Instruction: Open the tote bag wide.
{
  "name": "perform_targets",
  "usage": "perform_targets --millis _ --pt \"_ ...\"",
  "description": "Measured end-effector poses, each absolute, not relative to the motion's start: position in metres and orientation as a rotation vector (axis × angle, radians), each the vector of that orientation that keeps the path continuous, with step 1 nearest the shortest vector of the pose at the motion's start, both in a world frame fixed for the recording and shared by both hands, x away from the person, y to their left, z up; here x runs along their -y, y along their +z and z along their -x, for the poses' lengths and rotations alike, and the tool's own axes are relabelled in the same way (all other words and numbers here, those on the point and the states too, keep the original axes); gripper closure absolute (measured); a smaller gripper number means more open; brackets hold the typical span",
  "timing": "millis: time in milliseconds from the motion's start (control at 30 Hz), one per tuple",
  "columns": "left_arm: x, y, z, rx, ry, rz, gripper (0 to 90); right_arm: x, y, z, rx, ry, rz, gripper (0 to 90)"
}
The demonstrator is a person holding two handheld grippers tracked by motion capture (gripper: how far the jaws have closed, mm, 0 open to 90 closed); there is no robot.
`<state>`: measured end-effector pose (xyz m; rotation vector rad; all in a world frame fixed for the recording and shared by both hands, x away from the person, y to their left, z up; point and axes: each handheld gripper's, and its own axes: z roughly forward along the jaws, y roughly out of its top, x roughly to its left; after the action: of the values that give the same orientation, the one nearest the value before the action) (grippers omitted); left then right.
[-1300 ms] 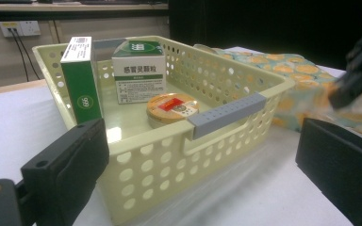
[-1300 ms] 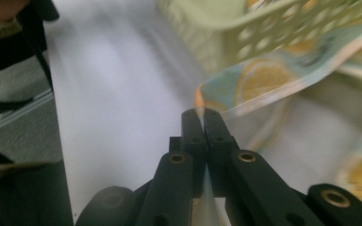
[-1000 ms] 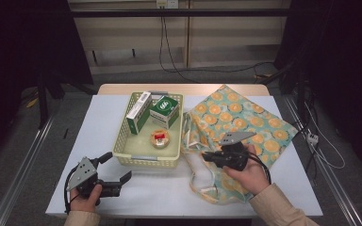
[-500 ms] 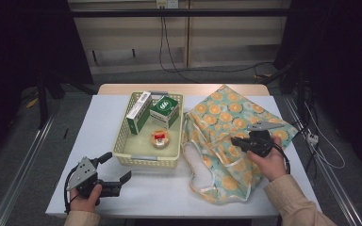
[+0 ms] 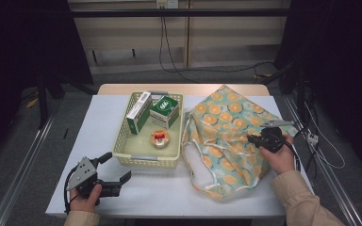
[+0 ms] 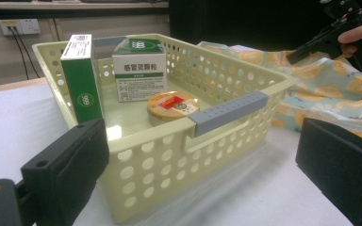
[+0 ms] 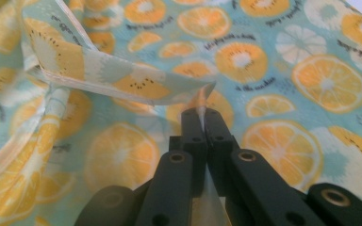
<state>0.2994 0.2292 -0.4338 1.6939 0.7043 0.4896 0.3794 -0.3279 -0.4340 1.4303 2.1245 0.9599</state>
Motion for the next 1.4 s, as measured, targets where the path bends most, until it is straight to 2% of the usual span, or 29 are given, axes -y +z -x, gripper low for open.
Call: perform_targets --millis 100,167,433,633,800,967,1067,1133,1300,1400 --pt "-0.229 -0.434 -0.299 -0.705 0.49 -1.694 2.8 0.331 -0.439 -0.379 -2.13 0.925 -1.446 89.1" --pt "-0.229 -0.434 -0.299 -0.706 0.49 -1.693 2.8 0.332 -0.441 -0.378 -2.135 0.917 -1.451 85.1" --pt "-0.228 -0.433 -0.299 -0.701 0.491 -1.698 2.8 0.308 -0.422 -0.371 -2.138 0.965 -1.341 53.4" --pt "-0.228 -0.433 -0.3 -0.7 0.492 -1.698 2.8 0.276 -0.409 -0.371 -2.197 1.047 -1.232 47.1" --pt "-0.229 -0.433 -0.299 -0.7 0.492 -1.696 2.8 0.247 -0.408 -0.38 -2.252 1.048 -1.184 46.4" --pt "-0.23 -0.434 -0.299 -0.707 0.489 -1.693 2.8 0.228 -0.414 -0.387 -2.281 1.028 -1.162 50.9" --pt "-0.23 -0.433 -0.299 -0.699 0.492 -1.7 2.8 0.226 -0.417 -0.395 -2.26 1.019 -1.192 61.7" --pt "-0.23 -0.433 -0.3 -0.694 0.492 -1.702 2.8 0.227 -0.418 -0.401 -2.26 1.023 -1.205 72.9" --pt "-0.231 -0.434 -0.3 -0.7 0.491 -1.698 2.8 0.229 -0.42 -0.412 -2.271 0.987 -1.224 87.4" --pt "-0.231 -0.434 -0.3 -0.699 0.49 -1.699 2.8 0.233 -0.422 -0.416 -2.268 0.996 -1.243 90.0"
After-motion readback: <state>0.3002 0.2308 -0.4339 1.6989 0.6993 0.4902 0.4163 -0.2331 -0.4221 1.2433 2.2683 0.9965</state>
